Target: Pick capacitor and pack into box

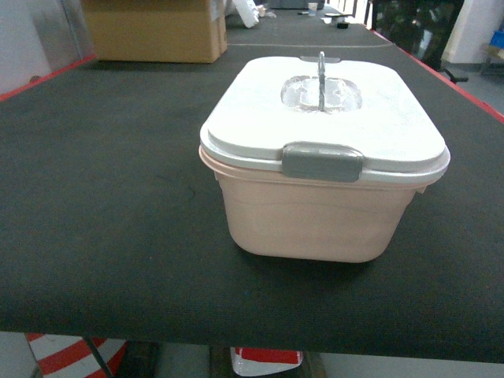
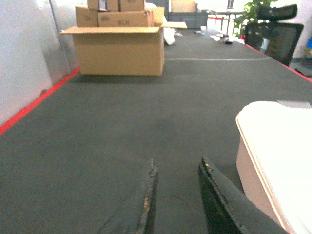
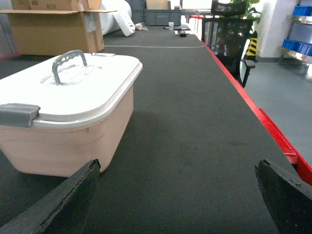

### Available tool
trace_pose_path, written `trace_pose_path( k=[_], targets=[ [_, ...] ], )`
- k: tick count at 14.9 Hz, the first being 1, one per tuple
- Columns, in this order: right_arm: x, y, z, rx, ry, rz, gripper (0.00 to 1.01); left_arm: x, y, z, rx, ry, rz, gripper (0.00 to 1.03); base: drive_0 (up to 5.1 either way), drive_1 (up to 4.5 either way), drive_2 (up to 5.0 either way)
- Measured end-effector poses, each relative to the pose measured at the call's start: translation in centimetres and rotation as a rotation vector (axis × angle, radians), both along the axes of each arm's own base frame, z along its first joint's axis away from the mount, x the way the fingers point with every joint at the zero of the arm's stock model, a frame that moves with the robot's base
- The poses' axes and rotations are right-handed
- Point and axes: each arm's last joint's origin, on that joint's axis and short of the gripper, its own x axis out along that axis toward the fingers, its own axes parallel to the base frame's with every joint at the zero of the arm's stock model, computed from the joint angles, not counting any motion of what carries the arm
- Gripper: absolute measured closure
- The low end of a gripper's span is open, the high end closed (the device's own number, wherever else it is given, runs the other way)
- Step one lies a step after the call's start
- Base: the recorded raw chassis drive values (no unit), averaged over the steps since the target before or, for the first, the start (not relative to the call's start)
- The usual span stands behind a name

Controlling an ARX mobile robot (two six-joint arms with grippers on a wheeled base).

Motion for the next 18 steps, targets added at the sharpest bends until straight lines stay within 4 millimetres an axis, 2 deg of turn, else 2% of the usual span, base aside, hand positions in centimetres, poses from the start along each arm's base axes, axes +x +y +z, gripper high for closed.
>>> trace_pose_path(
  k=[2, 4, 8, 9, 13, 18],
  targets=[
    [0.0, 0.0, 0.0, 0.0, 0.0, 0.0, 0.03, -2.6, 1.3, -2.7, 0.006, 0.03, -0.002, 1.0, 0.0, 0.0, 0.0],
    [0.0, 0.0, 0.0, 0.0, 0.0, 0.0, 0.03, -5.0, 2.4, -4.1, 0.0, 0.021, 0.008, 1.01, 0.0, 0.0, 0.0],
    [0.0, 0.0, 0.0, 0.0, 0.0, 0.0, 0.03, -8.3, 3.4, -6.4, 0.0, 0.031, 0.001, 1.01, 0.0, 0.0, 0.0],
    [0.0, 0.0, 0.0, 0.0, 0.0, 0.0, 0.03, -9.0, 4.2, -6.7, 0.0, 0.029, -0.005, 1.01, 0.0, 0.0, 0.0],
    [0.0, 0.0, 0.0, 0.0, 0.0, 0.0, 0.03, -11.2, 4.5, -7.8, -0.001, 0.032, -0.003, 1.01, 0.0, 0.0, 0.0],
    [0.0, 0.0, 0.0, 0.0, 0.0, 0.0, 0.03, -12.9, 4.5, -9.1, -0.001, 0.029, -0.003, 1.01, 0.0, 0.0, 0.0]
  ],
)
